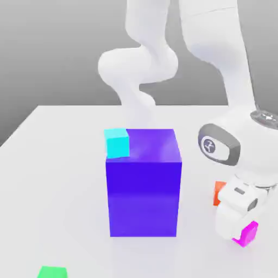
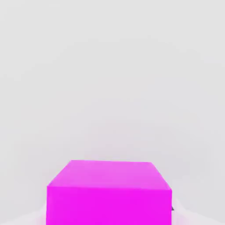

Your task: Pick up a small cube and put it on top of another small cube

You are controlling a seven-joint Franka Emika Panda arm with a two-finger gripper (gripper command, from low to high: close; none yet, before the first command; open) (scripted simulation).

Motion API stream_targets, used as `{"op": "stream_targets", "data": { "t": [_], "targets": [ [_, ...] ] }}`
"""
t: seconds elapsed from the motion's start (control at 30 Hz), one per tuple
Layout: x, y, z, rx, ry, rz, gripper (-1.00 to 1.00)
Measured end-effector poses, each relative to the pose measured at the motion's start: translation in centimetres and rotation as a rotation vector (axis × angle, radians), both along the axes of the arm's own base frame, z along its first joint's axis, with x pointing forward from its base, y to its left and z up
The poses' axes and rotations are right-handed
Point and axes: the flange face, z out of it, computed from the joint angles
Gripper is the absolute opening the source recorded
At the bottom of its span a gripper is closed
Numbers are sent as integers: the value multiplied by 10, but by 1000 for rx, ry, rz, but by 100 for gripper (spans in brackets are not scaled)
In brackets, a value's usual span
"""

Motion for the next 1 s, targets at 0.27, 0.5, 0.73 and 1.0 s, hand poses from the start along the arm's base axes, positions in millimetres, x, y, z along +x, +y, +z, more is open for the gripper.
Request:
{"op": "stream_targets", "data": {
  "t": [0.27,0.5,0.73,1.0],
  "targets": [
    [77,-102,33,-2,0,-524,-100],
    [130,-241,50,-2,-1,-1105,-100],
    [138,-396,68,1,1,-1685,-100],
    [136,-421,13,1,0,-1775,100]
  ]
}}
